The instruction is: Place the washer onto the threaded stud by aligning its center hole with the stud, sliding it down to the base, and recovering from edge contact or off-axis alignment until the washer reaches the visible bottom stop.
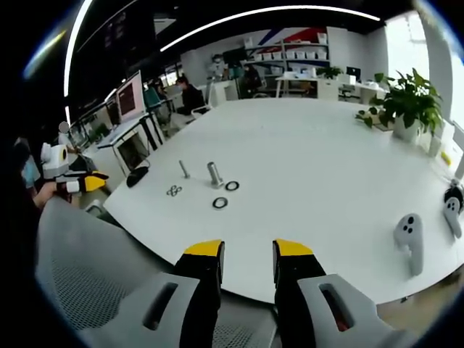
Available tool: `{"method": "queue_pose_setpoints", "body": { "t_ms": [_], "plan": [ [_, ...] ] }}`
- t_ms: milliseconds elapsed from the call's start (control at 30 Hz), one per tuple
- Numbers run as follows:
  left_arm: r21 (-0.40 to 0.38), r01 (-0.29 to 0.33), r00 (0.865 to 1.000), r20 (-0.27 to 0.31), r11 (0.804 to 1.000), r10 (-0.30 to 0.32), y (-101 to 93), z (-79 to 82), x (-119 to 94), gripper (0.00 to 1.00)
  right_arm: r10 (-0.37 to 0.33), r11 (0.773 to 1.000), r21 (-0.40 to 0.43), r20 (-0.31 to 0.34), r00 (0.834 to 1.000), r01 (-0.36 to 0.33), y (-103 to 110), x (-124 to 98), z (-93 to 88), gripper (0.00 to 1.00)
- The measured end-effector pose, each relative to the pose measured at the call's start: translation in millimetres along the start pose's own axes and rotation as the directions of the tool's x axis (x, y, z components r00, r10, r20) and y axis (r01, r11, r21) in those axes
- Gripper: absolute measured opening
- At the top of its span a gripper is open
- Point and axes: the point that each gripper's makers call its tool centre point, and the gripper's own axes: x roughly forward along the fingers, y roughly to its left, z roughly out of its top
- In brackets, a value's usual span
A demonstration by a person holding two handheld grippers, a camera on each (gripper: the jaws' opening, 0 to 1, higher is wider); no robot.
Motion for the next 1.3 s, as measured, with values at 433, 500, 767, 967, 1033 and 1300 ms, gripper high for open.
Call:
{"method": "queue_pose_setpoints", "body": {
  "t_ms": [433, 500, 767, 967, 1033, 1300],
  "plan": [
    [0.003, 0.006, 1.000, -0.007, 1.000, -0.006, -1.2, -1.3, 0, 0.28, -0.002, 1.000, 0.004, -0.002, 1.000, 0.002, 1, 0, -0.4, 0.29],
    [0.004, 0.008, 1.000, -0.007, 1.000, -0.008, -1.4, -1.2, 0, 0.28, -0.002, 1.000, 0.003, -0.006, 1.000, 0.002, 1, 0, -1.1, 0.29],
    [0.005, 0.012, 1.000, -0.008, 1.000, -0.012, -1.9, -1.4, 1, 0.27, 0.014, 1.000, -0.026, -0.064, 0.998, -0.016, 5, 3, -8.8, 0.29],
    [0.006, 0.020, 1.000, -0.015, 1.000, -0.020, -2.7, -2.1, 1, 0.26, 0.041, 0.996, -0.075, -0.097, 0.994, -0.049, 12, 5, -10.1, 0.28],
    [0.008, 0.024, 0.999, -0.025, 1.000, -0.024, -3.5, -3.8, 1, 0.25, 0.056, 0.992, -0.108, -0.105, 0.993, -0.067, 17, 5, -10.0, 0.25],
    [0.012, 0.034, 0.999, -0.017, 0.999, -0.034, -4.9, -2.4, 1, 0.24, 0.115, 0.982, -0.132, -0.137, 0.984, -0.134, 27, 6, -8.9, 0.25]
  ]
}}
